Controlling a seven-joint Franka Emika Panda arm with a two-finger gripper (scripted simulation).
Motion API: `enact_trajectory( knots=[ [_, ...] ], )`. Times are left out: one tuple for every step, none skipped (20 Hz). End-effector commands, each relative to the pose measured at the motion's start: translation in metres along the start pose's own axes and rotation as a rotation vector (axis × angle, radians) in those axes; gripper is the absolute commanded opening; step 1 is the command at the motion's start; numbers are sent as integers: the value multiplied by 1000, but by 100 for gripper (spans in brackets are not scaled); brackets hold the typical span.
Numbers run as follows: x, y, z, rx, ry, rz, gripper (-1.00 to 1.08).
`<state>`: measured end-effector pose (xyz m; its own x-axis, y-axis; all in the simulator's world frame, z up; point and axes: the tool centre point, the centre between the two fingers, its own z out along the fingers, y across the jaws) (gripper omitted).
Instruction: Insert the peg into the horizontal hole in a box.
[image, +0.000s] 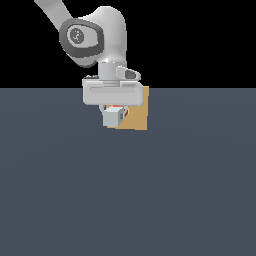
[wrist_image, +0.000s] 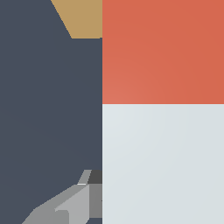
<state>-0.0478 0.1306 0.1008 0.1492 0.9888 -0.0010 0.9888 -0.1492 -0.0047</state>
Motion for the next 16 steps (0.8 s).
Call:
enact_trajectory(
  knots=[
    [4,1,-2,-3,2,0,-100],
    [7,1,-2,-3,2,0,-100],
    [10,1,-2,-4,2,0,-100],
    [15,1,-2,-4,2,0,-100],
    [20,1,-2,-4,2,0,-100],
    [26,0,-2,-4,2,0,-100],
    [33,0,-2,-5,2,0,-100],
    [40,0,-3,-5,3,0,-100],
    [48,0,-3,-5,3,0,-100],
    [57,0,-3,-5,3,0,-100],
    [65,0,-3,-6,3,0,-100],
    [73,0,-4,-7,3,0,-100],
    [80,0,-4,-7,3,0,-100],
    [87,0,-4,-7,4,0,-100],
    [92,1,-4,-7,4,0,-100],
    [97,1,-4,-7,4,0,-100]
  ],
)
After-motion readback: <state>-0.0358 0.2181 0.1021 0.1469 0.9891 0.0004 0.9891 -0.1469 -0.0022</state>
